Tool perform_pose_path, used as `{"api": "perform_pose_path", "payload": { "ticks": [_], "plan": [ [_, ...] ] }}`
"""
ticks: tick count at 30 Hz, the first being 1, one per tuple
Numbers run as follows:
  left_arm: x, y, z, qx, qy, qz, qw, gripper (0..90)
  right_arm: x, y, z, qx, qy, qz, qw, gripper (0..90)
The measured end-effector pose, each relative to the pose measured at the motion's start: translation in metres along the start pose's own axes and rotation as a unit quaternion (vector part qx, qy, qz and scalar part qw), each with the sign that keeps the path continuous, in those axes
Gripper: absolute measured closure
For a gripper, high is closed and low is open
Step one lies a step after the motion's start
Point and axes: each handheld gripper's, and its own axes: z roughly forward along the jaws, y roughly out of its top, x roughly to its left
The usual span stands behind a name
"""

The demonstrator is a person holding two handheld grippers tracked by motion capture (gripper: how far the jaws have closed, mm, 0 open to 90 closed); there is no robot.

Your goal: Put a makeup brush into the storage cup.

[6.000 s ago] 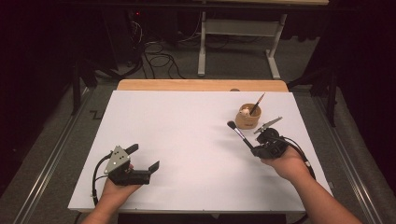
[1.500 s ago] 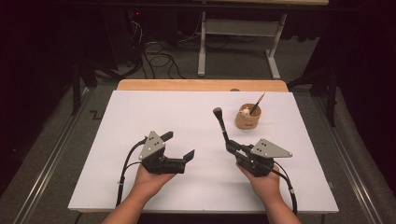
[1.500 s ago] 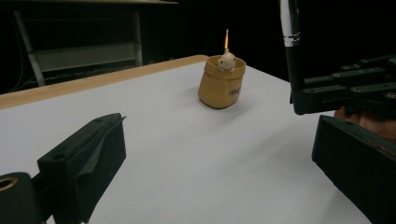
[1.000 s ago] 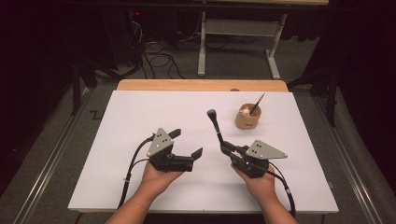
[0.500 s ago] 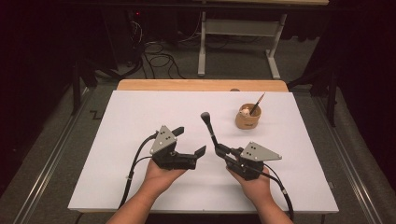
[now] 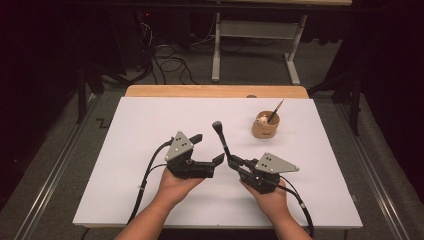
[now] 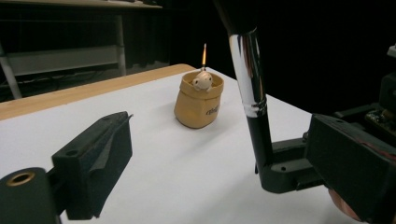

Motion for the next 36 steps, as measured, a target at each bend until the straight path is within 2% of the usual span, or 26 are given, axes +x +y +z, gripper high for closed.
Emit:
{"api": "perform_pose_path", "payload": {
  "ticks": [7,19,22,27,36],
  "plan": [
    [-0.002,0.004,0.005,0.004,-0.010,-0.003,0.9999,17.1,0.001,0.000,0.002,-0.004,0.001,-0.001,1.0000,81.2],
    [0.000,0.009,0.005,-0.009,-0.025,-0.011,0.9996,33.4,0.001,-0.001,0.004,-0.002,0.000,-0.001,1.0000,81.2],
    [0.002,0.011,0.005,-0.014,-0.032,-0.020,0.9992,39.0,0.002,-0.001,0.004,-0.003,0.002,-0.002,1.0000,81.2],
    [0.002,0.011,0.005,-0.016,-0.038,-0.023,0.9989,48.9,0.004,-0.002,0.005,0.000,0.003,-0.006,1.0000,81.3],
    [0.002,0.012,0.002,-0.022,-0.039,-0.021,0.9988,60.2,0.005,-0.003,0.007,0.002,0.003,-0.011,0.9999,81.2]
  ]
}}
